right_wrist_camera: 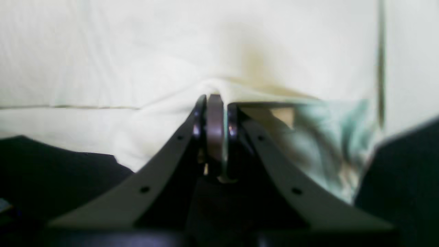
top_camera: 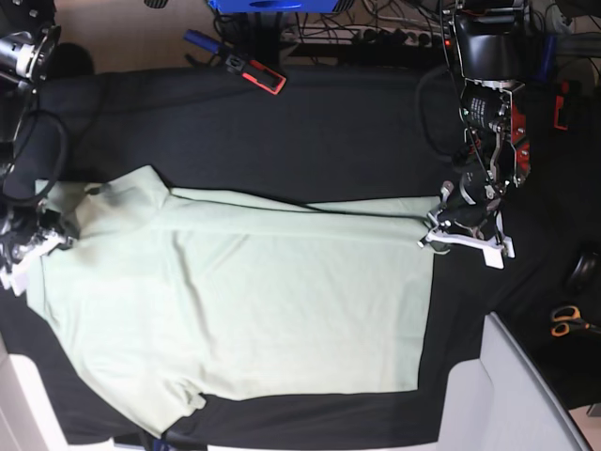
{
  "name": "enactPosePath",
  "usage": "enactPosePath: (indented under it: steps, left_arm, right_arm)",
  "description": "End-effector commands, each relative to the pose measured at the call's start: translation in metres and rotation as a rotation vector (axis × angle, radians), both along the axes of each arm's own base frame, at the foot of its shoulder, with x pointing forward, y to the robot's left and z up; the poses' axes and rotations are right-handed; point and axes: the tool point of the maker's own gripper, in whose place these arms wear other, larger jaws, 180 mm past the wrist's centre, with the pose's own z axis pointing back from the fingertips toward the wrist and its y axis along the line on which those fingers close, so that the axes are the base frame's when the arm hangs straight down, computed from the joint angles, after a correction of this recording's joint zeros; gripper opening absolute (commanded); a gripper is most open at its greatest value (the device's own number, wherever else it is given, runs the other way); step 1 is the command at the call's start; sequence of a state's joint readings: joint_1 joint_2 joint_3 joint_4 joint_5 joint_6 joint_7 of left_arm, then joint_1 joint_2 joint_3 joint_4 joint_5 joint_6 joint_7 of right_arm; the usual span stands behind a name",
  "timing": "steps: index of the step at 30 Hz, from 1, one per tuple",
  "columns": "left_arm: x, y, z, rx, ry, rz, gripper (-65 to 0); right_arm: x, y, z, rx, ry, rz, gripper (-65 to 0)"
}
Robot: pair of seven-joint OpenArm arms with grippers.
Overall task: Fold the T-shirt properly
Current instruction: 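Lay the held edge down across the shirt body with both grippers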
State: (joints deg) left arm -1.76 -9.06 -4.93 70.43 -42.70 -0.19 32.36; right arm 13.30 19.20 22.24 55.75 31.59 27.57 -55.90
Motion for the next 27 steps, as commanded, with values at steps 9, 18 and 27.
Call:
enactPosePath:
  steps: [9, 18, 27]
  left_arm:
    - [0.021, 0.008, 0.022, 0.015, -0.073, 0.005, -65.0]
    - [0.033, 0.012, 0.014, 0.069, -0.039, -0.005, -65.0]
    - [0.046, 0.008, 0.019, 0.068, -0.051, -0.006, -65.0]
  right_arm:
    - [0.031, -0.012, 0.030, -0.031, -0.095, -0.005, -65.0]
    - [0.040, -0.018, 0.033, -0.097, -0.105, 0.002, -65.0]
    - [0.052, -0.018, 0.034, -0.069, -0.107, -0.015, -65.0]
